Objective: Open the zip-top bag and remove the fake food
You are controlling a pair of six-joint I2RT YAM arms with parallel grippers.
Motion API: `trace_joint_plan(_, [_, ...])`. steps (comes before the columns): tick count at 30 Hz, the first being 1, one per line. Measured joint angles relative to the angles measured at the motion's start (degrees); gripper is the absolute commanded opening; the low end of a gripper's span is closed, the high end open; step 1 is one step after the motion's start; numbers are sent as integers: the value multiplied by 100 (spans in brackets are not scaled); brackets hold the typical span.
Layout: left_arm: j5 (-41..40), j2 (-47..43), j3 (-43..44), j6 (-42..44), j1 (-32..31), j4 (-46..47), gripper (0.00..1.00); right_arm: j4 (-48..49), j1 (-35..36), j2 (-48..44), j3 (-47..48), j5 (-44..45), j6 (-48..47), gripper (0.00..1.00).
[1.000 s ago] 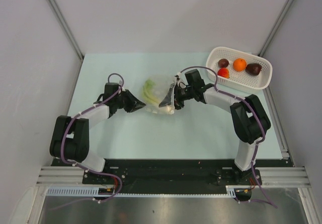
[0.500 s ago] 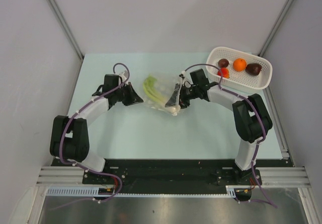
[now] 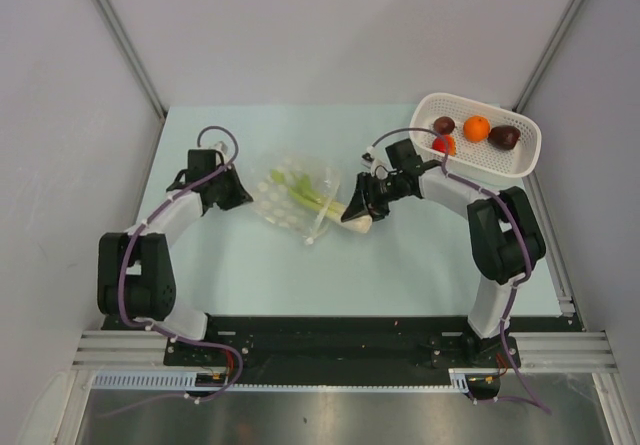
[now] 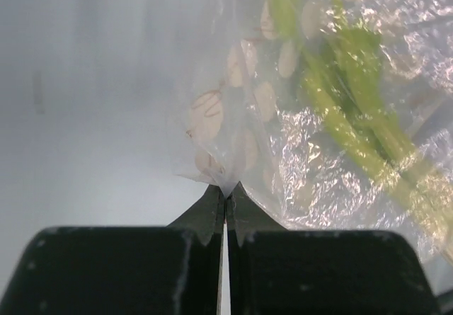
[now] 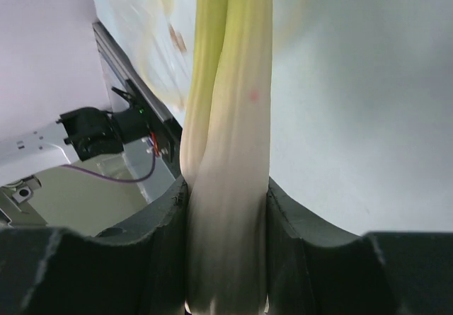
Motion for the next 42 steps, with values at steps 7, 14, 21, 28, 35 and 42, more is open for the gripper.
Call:
trace_joint_plan(7, [-284,-31,0,-212,236,146,0,-1032,-175,-79,0,-136,-780,1])
trace_joint_plan(14, [-450,31,22,-654,236,170,0,-2050,-424,-533,0,72,-1174,0])
trace_joint_plan(21, [-756,153,262,-765,254,122,0,-2778,-1770,-1788,0,409,-1213,0])
trace_joint_plan(28, [-874,229,398,-726,260,133,30,-2588,-2767,-2791,2,669,-787,0])
trace_joint_plan(35, [-870,221,398,-479,260,15,65,-1281,-3882,-2479,120,498,105,0])
trace_joint_plan(42, [-822,-7,409,-337,260,-269,72,-1810,-4155,-382,2039,669,-662,1])
